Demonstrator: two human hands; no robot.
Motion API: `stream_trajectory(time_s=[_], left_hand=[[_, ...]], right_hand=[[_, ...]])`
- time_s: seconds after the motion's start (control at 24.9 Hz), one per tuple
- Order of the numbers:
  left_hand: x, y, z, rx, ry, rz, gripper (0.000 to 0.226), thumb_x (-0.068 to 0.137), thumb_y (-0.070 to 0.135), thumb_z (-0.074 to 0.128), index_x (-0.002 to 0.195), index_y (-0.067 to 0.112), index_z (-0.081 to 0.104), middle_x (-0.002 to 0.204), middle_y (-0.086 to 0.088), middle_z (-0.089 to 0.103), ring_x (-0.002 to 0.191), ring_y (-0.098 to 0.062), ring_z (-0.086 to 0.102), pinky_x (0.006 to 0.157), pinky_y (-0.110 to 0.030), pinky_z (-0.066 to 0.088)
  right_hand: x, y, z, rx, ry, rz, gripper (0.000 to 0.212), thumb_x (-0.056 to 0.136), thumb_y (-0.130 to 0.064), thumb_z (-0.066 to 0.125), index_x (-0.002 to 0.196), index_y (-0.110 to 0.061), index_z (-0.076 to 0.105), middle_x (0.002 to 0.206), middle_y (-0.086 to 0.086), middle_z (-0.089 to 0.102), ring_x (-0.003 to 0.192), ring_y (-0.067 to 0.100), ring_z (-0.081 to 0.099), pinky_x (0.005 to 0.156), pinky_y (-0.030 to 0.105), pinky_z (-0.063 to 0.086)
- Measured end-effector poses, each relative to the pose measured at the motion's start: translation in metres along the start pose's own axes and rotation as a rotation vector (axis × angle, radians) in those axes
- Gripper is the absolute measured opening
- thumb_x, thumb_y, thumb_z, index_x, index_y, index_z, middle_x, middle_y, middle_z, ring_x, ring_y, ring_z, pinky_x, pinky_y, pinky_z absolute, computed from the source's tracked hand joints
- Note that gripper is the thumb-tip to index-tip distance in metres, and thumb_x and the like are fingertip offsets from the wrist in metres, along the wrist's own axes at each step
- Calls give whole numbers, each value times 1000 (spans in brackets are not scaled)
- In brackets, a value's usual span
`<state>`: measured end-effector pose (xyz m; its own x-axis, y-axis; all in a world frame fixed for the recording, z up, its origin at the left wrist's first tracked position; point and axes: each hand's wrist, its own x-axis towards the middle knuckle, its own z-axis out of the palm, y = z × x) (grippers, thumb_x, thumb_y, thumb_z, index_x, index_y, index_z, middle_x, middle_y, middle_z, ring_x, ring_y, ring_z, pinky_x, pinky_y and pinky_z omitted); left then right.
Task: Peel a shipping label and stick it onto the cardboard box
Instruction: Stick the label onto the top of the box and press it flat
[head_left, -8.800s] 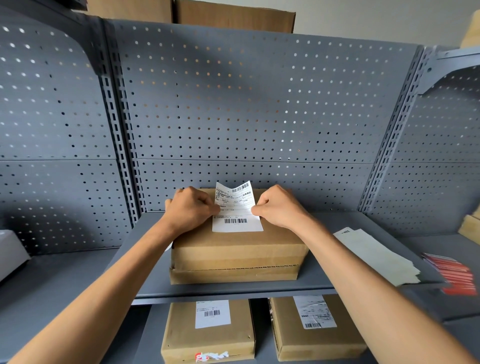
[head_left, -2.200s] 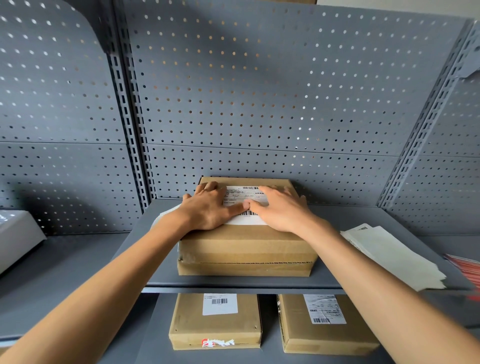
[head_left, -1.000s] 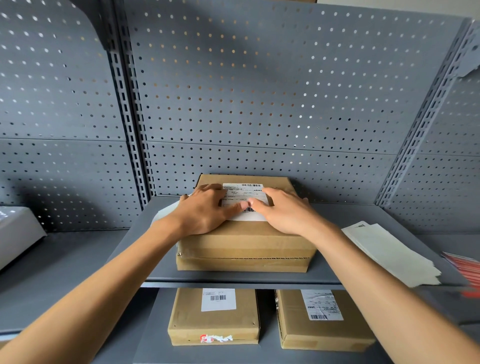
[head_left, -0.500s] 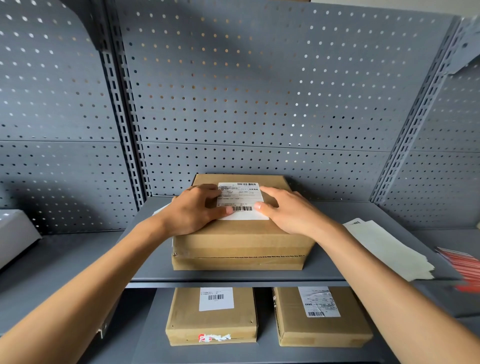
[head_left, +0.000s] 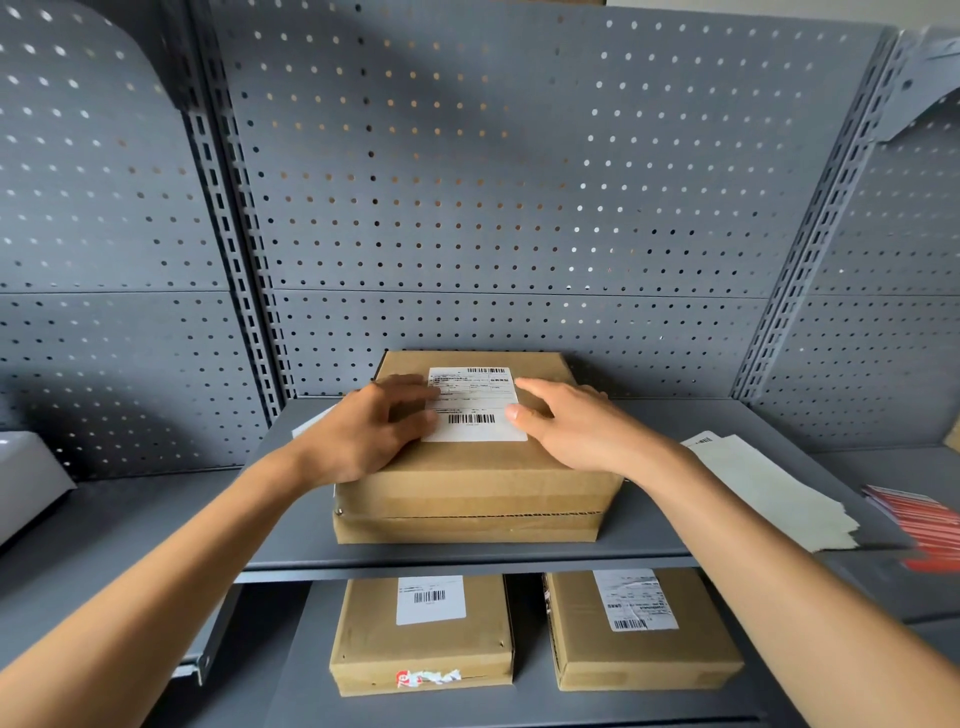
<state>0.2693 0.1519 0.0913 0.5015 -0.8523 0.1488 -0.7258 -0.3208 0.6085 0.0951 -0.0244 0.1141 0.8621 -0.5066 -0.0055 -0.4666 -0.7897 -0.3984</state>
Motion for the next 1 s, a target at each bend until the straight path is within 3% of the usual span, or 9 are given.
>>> stream_trajectory(time_s=[0.08, 0.2, 0.36, 0.48, 0.6, 0.72, 0.8, 0.88, 1.0], left_hand=[[-1, 1, 2, 13, 10, -12, 61, 93, 55, 58, 146, 25, 52, 158, 8, 39, 142, -14, 42, 120, -38, 31], [-2, 4, 5, 115, 24, -9, 75, 88, 66, 55, 150, 26, 45, 161, 4, 36, 148, -16, 29, 123, -41, 24], [-2, 3, 6, 112, 24, -28, 83, 82, 71, 60, 151, 29, 43, 161, 2, 34, 150, -18, 25, 123, -41, 21], [-5, 0, 2, 28, 14, -27, 95, 70, 81, 59, 148, 29, 47, 156, 4, 42, 143, -18, 39, 120, -43, 31], [-8, -2, -3, -88, -6, -8, 87, 69, 72, 65, 142, 26, 54, 143, 9, 55, 128, -14, 56, 111, -39, 43], [-12, -4, -6, -174, -26, 20, 73, 75, 58, 71, 139, 26, 57, 140, 9, 58, 124, -13, 59, 110, -39, 45], [-12, -6, -5, -219, -30, 22, 58, 86, 36, 73, 140, 22, 56, 143, 5, 55, 126, -16, 57, 111, -36, 43], [-14, -7, -7, -272, -39, 11, 48, 94, 13, 69, 140, 19, 56, 142, 4, 56, 125, -17, 58, 103, -25, 46], [-17, -7, -8, -337, -30, -16, 52, 88, 17, 71, 138, 21, 57, 134, 7, 62, 115, -11, 62, 87, -12, 48]], right_hand=[[-1, -9, 6, -40, -26, 3, 70, 93, -70, 32, 154, -35, 24, 162, -4, 24, 151, 20, 12, 119, 56, 11], [-1, -22, 11, -95, -16, -6, 86, 83, -82, 29, 154, -33, 23, 163, -3, 23, 151, 22, 12, 117, 58, 18], [-1, -23, 17, -109, 2, -13, 87, 82, -82, 31, 154, -33, 21, 164, -3, 20, 151, 25, 11, 117, 60, 17], [-1, -18, 16, -98, 16, 1, 81, 86, -76, 37, 154, -36, 21, 164, -5, 21, 152, 20, 11, 118, 61, 11], [-3, -12, 9, -23, -3, 19, 75, 90, -67, 45, 154, -35, 23, 163, -5, 21, 151, 18, 12, 118, 60, 13], [-5, -5, 5, 65, -8, 25, 71, 91, -59, 52, 153, -35, 28, 162, -7, 25, 149, 19, 22, 118, 51, 22], [-6, -3, 2, 107, -8, 10, 66, 92, -52, 56, 151, -35, 32, 160, -7, 31, 144, 19, 32, 114, 39, 31], [-8, -2, -1, 157, -15, 1, 62, 94, -43, 58, 150, -36, 34, 157, -7, 35, 141, 18, 38, 107, 32, 33], [-10, 2, -5, 225, -39, 6, 60, 95, -32, 60, 149, -35, 35, 157, -5, 37, 142, 17, 37, 109, 32, 33]])
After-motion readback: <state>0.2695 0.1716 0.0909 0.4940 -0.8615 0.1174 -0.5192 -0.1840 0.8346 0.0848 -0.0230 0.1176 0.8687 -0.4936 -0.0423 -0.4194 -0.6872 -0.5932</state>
